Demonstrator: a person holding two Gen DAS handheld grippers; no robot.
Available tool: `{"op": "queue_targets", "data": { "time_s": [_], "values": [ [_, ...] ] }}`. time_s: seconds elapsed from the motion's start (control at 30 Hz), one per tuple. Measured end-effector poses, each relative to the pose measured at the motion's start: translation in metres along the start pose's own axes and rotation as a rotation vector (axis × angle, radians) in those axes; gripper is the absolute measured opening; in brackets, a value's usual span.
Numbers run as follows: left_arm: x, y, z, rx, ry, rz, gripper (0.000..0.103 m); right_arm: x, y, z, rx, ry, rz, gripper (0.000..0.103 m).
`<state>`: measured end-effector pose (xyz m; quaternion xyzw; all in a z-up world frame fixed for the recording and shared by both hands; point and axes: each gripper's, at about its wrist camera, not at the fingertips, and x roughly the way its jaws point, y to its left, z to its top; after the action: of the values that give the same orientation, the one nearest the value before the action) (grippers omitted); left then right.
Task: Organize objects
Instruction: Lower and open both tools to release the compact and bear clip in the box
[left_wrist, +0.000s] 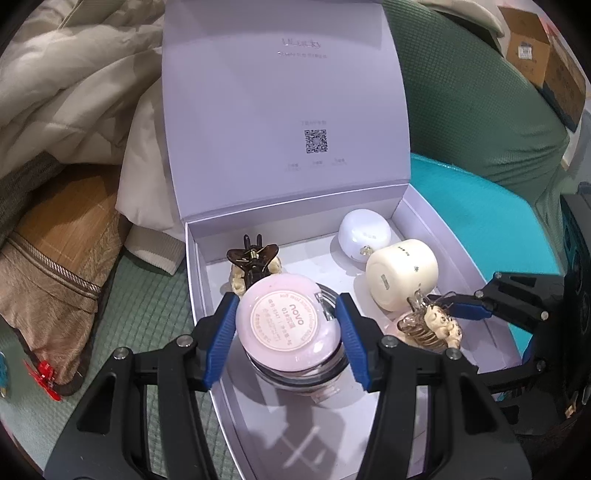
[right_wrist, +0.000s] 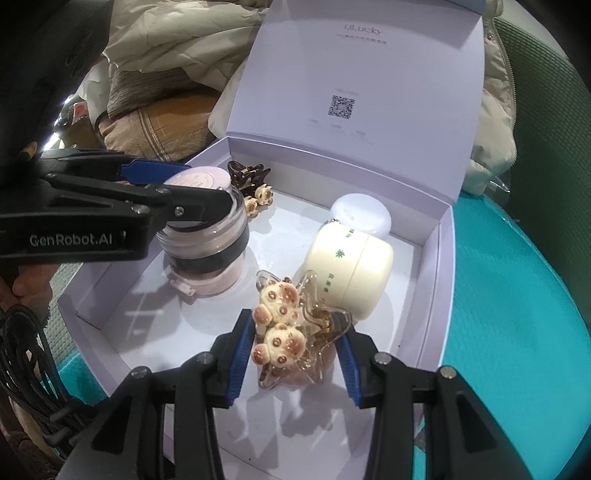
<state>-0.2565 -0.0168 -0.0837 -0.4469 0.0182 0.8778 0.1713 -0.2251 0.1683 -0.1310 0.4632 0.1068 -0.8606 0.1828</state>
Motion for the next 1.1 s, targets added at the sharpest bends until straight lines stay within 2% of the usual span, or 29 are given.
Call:
{"op": "queue_targets", "data": {
  "time_s": [0.17, 0.23, 0.3, 0.37, 0.53, 0.83, 1.1],
  "values": [
    [0.001, 0.002, 0.0, -0.019, 0.002, -0.005, 0.053, 0.002, 0.001, 0.0, 0.005, 0.01, -0.013, 0.045],
    [0.002, 0.002, 0.0, -0.018, 0.001, 0.007, 0.057, 0.002, 0.001, 0.0, 0.006, 0.013, -0.011, 0.046],
    [0.002, 0.003, -0.001, -0.016, -0.003, 0.02, 0.066, 0.003, 0.0, 0.0, 0.011, 0.016, -0.008, 0.047],
    [0.003, 0.003, -0.001, -0.015, -0.008, 0.021, 0.068, 0.003, 0.001, 0.001, 0.007, 0.024, -0.011, 0.049],
    [0.002, 0.001, -0.002, 0.0, -0.007, 0.042, 0.069, 0.005, 0.003, 0.0, 0.005, 0.046, -0.026, 0.053],
    [-0.001, -0.014, 0.003, 0.016, 0.0, 0.075, 0.069, -0.018, -0.002, -0.002, 0.036, 0.002, -0.031, 0.056],
    [-0.019, -0.024, 0.013, 0.031, -0.016, 0.105, 0.071, -0.045, -0.006, -0.004, 0.07, -0.046, -0.046, 0.056]
  ]
}}
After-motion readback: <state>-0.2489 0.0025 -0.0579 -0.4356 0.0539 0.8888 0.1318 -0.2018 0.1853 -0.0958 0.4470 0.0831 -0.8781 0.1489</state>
